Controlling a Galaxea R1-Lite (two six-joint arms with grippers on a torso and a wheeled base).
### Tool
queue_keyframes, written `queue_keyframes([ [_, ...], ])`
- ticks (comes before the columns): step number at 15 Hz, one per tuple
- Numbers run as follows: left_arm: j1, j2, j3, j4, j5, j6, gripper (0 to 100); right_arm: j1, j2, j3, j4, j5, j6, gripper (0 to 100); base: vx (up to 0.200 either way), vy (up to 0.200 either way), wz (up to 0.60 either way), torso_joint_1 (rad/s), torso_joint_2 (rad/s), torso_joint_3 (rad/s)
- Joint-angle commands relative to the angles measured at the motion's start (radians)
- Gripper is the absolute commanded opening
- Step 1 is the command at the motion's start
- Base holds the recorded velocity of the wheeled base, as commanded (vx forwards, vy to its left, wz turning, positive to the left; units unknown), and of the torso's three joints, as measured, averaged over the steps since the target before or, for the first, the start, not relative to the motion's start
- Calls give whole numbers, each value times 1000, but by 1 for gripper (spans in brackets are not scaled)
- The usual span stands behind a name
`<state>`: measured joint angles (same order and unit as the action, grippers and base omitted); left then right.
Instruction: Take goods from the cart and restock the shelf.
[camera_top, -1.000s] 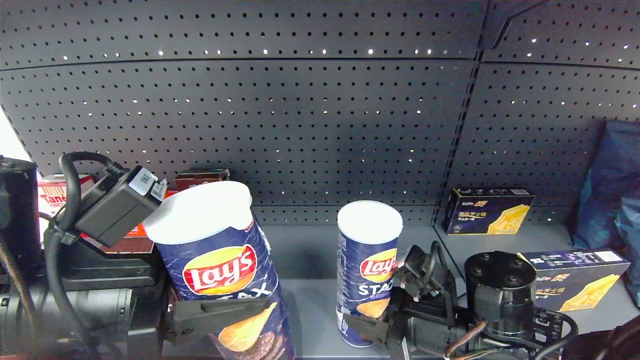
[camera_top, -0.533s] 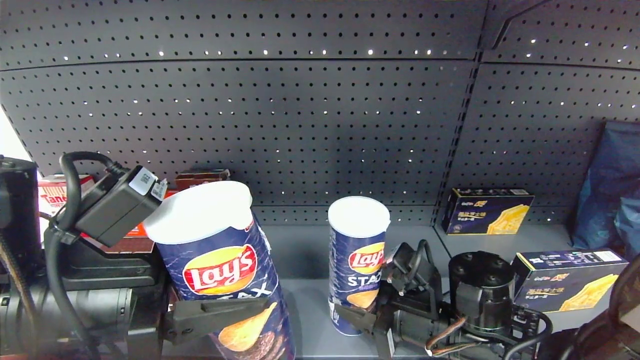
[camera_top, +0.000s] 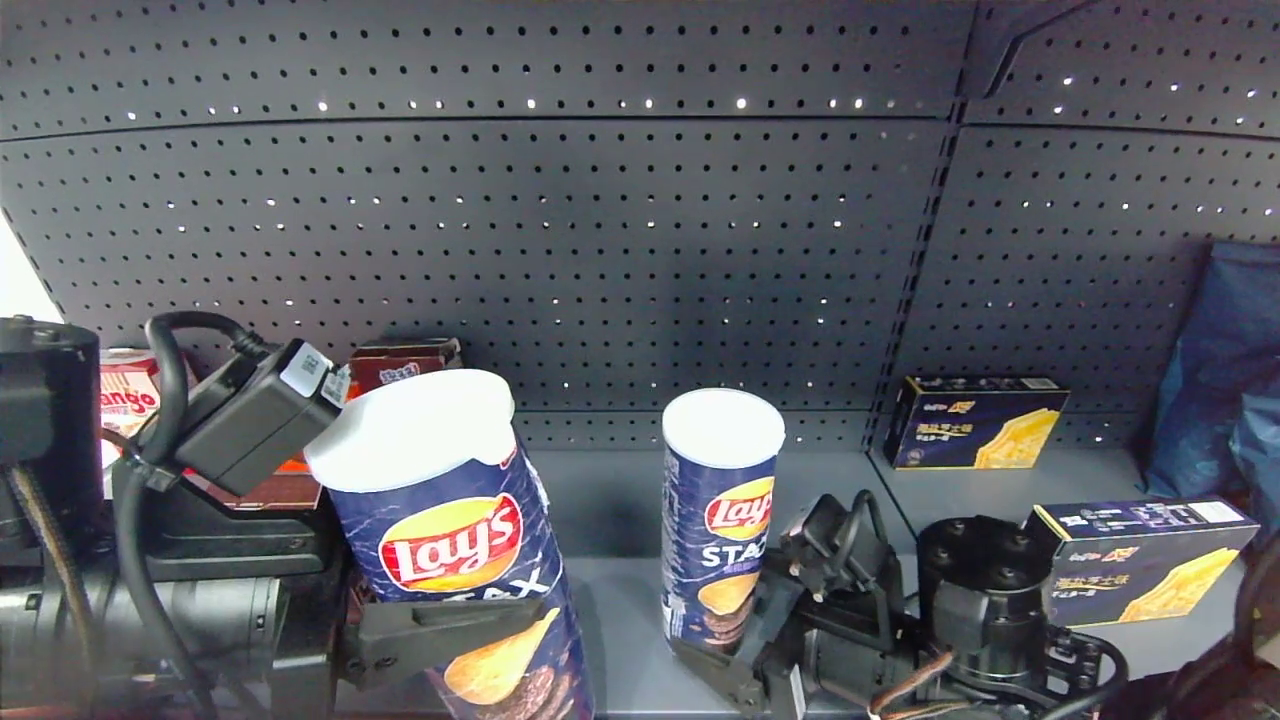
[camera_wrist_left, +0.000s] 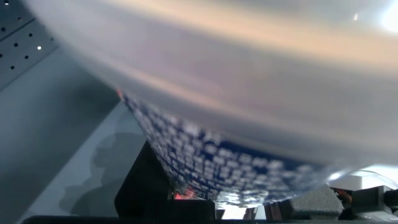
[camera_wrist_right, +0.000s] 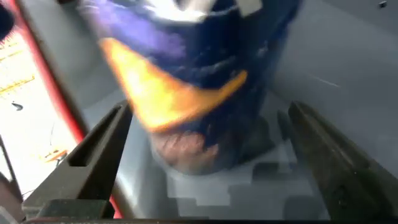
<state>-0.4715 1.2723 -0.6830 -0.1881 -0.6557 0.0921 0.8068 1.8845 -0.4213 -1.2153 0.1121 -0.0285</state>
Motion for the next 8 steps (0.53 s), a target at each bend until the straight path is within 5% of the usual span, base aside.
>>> queue_keyframes([
  [1,-1,16,-3,-1,1,1,0,8,-139,81,-1,-2,-1,100,0,0,0,0,0,0],
  [8,-1,13,-3,-1,1,1,0,20,-380,142,3,-6,-11,100,0,0,0,0,0,0],
])
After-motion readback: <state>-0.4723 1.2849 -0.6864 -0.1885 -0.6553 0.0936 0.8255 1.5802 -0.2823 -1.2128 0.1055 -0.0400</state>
